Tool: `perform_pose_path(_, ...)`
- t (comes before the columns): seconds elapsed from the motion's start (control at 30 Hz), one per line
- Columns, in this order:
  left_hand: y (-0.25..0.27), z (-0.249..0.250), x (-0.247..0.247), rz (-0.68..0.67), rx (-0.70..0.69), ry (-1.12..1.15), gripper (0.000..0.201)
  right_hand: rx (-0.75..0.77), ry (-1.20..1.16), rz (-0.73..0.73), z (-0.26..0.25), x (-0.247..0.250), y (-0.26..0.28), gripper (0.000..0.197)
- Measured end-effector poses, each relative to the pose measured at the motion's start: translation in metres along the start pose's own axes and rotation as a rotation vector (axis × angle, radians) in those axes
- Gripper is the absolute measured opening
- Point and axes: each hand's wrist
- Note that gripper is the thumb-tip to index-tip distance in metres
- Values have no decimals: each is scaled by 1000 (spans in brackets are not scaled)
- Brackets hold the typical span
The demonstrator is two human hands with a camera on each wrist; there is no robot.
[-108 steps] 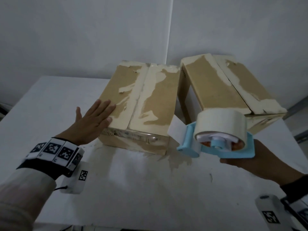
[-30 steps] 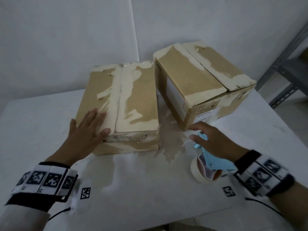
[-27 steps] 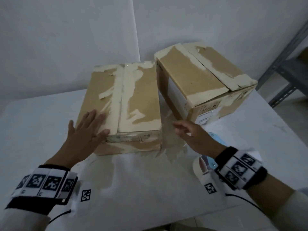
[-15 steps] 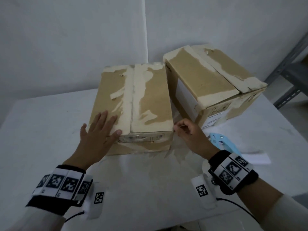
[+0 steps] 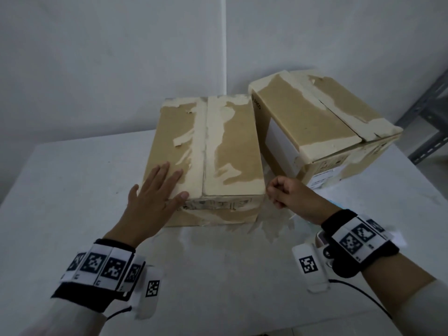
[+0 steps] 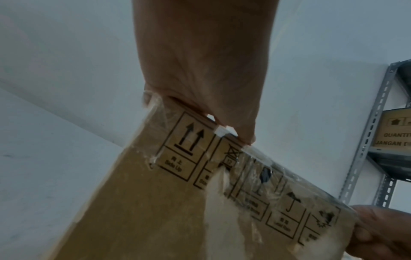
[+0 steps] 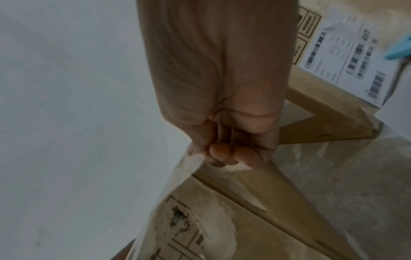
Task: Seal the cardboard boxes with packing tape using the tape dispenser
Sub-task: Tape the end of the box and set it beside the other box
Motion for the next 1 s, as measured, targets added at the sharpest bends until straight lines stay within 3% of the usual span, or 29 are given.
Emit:
perform_pose_path(0.13,0,0,-1,3,-5,-13,93,16,100,7,-2,0,-3,21)
perform_pose_path(0.23,0,0,-3,24,-18,-11,92,62,69,83,3,-8,-4,8)
perform_pose_path(0.3,1,0,0,33,-35,38,90,92,29,134,8,-11,-5,16)
perform_pose_path(0.47,-1,-8,13,154,-32,317,44,62,-62,250,23,-19,-9,14)
perform_pose_path(0.57,-1,-17,14,298,3,305,55,37,-49,367,31,-22,-7,19)
perform_pose_path(0.67,5,-21,9,250,161,425,61,210,35,517,29,-14,7,6)
perform_pose_path(0.73,8,-22,6,186,217,494,62,367,66,463,22,-13,15,21)
perform_pose_path(0.8,9,-24,3,119,231,582,61,416,83,318,20,-19,16,38)
perform_pose_path(0.9,6,-33,-6,69,214,783,64,393,70,104,28,-37,11,63)
perform_pose_path(1.0,11,-29,-14,57,165,1060,54,280,-201,44,33,-51,9,96)
Point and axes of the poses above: each hand's wrist, its own y-axis away from the middle knuckle, its own x-axis out of the back of the hand, z = x × y, and after that the axes turned 6 degrees about -y, right-handed
